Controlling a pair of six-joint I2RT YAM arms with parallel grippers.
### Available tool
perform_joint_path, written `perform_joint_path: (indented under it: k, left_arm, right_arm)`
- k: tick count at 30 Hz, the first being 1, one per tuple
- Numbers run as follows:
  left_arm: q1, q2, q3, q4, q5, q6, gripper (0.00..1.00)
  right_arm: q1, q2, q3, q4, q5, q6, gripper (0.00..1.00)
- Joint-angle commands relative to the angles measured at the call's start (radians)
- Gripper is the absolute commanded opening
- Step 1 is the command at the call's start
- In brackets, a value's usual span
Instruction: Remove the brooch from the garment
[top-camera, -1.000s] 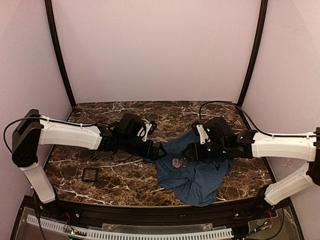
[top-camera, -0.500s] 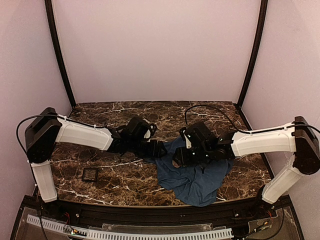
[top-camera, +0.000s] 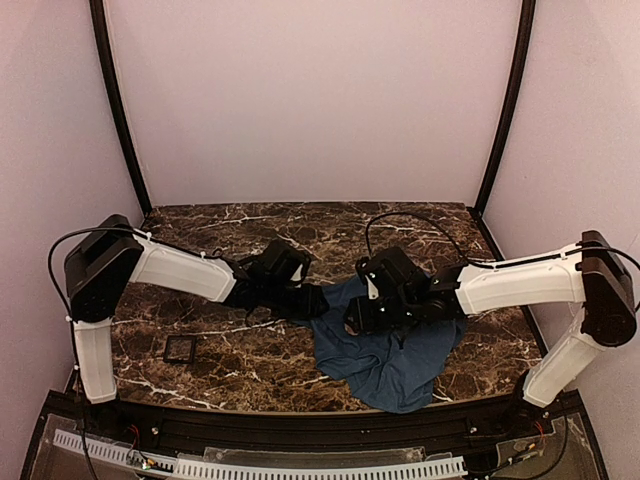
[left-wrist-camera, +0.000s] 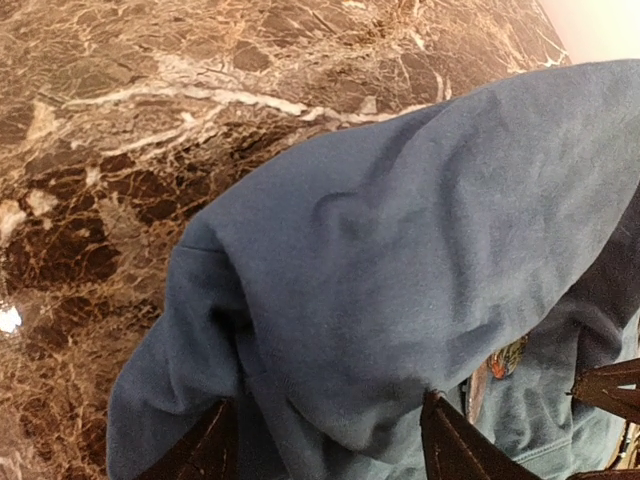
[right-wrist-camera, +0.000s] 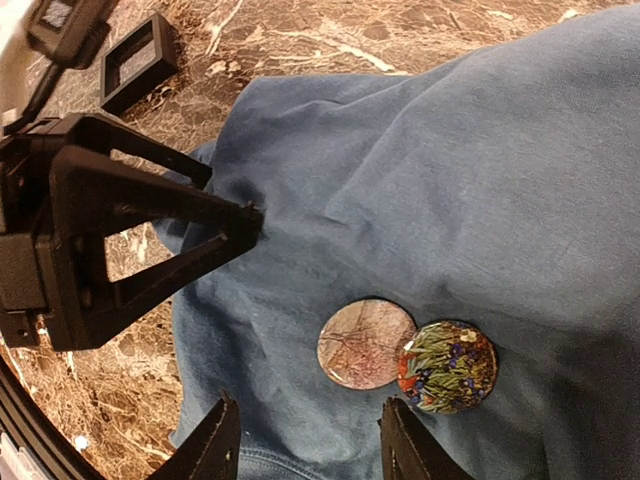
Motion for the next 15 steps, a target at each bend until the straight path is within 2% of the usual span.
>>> perform_joint_path:
  k: [1, 5, 8, 10, 12, 15]
  left_arm:
    - [0.008, 0.023, 0.02, 0.055, 0.034, -0.018, 0.57]
    - [0.011, 0.024, 0.016, 0.089, 0.068, -0.021, 0.42]
    - [0.013, 0.008, 0.004, 0.127, 0.083, -0.017, 0.18]
    - [0.012, -0.033, -0.021, 0.169, 0.101, -0.012, 0.07]
    - [0.013, -0.076, -0.058, 0.226, 0.125, -0.004, 0.02]
    - [0.013, -0.132, -0.099, 0.272, 0.15, 0.001, 0.01]
  right_arm:
    - [0.017, 0.019, 0.032, 0.016, 0.017, 0.013, 0.46]
    - [0.019, 0.03, 0.034, 0.013, 0.022, 0.025, 0.44]
    - [0.021, 0.033, 0.035, 0.003, 0.031, 0.039, 0.42]
    - [0.022, 0.031, 0.035, -0.005, 0.038, 0.052, 0.41]
    - [0.023, 0.032, 0.039, -0.019, 0.045, 0.064, 0.4]
    - [0.024, 0.035, 0.047, -0.044, 0.05, 0.072, 0.42]
